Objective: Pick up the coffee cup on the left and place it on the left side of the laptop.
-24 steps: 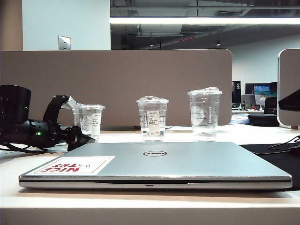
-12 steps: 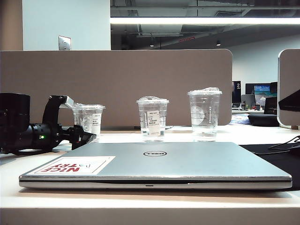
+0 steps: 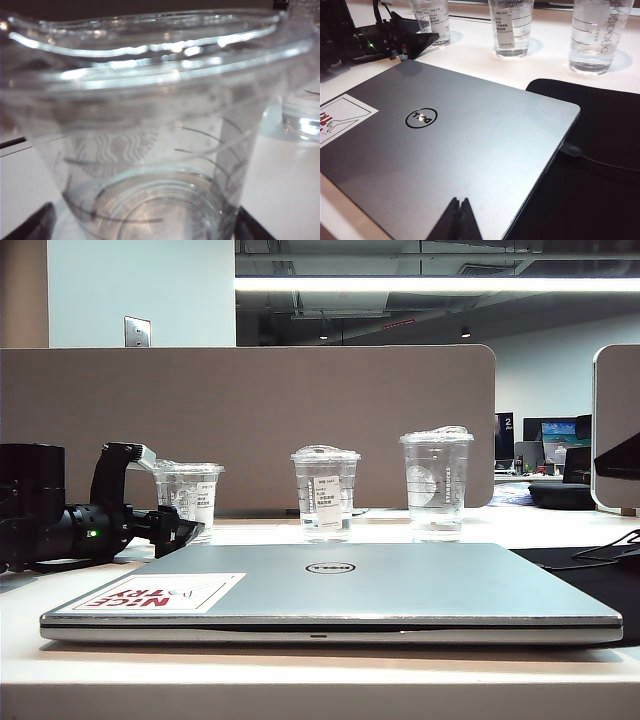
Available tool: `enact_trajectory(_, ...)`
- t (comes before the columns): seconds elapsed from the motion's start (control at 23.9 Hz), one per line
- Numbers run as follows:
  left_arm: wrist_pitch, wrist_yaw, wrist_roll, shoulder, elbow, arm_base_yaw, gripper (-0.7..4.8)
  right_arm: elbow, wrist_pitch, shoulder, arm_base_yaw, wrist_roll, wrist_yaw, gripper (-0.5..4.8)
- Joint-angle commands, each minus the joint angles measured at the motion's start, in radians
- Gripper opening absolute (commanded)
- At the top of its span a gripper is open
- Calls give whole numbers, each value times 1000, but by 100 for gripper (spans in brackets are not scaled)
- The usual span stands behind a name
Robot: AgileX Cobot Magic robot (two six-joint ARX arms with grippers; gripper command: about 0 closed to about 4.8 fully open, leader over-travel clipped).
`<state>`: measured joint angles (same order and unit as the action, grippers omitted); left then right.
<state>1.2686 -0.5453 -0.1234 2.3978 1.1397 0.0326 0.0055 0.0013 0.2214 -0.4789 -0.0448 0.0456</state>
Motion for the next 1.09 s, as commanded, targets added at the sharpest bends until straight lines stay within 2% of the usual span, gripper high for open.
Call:
enact_trajectory(0.04,-64,-7,-6,19,-3,4,479,-4,18,0,-1,0,-2,-5)
enact_trajectory(0.29,-134,-80,-10,19,57,4,479,-4,18,0,-1,0,-2,-5)
enact_trajectory(0.67,-269,-84,-38,19,142,10,479,-4,18,0,-2,0,-2,-5)
enact_trajectory(1.0,-271,-84,-49,20,142,9,479,-4,18,0,-2,0,-2,-5)
enact_trajectory(1.05,-272,-84,-49,20,142,9,476,-4,18,0,-2,0,-2,-5)
enact_trajectory(1.09,-273,-84,-49,20,142,9,451,-4,18,0,-2,0,-2,-5)
